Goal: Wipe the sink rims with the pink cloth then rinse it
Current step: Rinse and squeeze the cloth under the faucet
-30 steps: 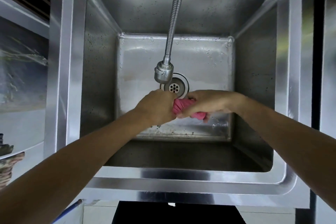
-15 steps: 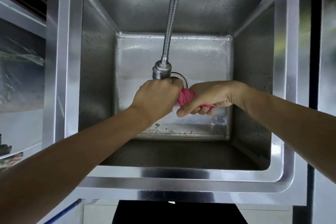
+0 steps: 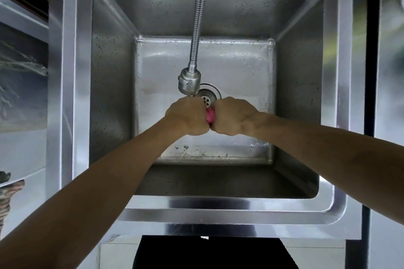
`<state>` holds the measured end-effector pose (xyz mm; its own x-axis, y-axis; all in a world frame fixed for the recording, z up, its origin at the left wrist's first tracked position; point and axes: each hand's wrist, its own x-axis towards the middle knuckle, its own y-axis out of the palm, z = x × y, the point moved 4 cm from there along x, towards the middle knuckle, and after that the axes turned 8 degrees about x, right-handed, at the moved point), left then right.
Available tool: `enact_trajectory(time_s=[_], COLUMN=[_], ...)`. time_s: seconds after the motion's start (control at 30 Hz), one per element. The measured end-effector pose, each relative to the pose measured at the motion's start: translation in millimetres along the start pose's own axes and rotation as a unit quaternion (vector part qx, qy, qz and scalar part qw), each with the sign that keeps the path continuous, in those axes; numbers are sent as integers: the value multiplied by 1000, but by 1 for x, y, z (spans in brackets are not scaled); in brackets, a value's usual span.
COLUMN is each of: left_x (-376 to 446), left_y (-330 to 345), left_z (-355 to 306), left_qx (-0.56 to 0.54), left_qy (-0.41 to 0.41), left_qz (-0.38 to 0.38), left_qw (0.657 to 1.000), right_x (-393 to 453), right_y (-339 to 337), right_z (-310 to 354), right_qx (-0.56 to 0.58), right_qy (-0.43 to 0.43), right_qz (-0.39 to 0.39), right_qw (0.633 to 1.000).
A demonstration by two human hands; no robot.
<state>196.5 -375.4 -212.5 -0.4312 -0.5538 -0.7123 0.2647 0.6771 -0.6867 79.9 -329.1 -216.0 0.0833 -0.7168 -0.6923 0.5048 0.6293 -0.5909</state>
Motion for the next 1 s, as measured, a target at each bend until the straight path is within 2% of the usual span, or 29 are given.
enact_trajectory(time_s=[0.5,0.57,0.67,0.7,0.77,0.87,0.93,1.0], left_x=[12,11,6,3,-4,-20,-29,-34], left_y=[11,14,11,9,6,6,6,6], left_z=[3,2,0,0,0,11,22,29], left_qx=[-8,-5,-26,-35,-67,-255,-351,-405], left_qy=[18,22,0,2,35,66,71,82], left_qz=[130,117,36,17,28,121,146,111], left_qw=[991,993,999,999,997,957,922,904], right_x=[4,2,1,0,-3,-21,-33,-41], right_y=[5,5,-4,-6,-8,-19,-28,-32], right_z=[5,5,3,2,-7,-22,-31,-38], right_qx=[-49,-55,-72,-56,52,273,386,472], right_qy=[-14,-16,-18,-10,5,8,-19,-25], right_qz=[-10,-9,-14,-1,52,101,67,15], right_qw=[999,998,997,998,997,957,920,881])
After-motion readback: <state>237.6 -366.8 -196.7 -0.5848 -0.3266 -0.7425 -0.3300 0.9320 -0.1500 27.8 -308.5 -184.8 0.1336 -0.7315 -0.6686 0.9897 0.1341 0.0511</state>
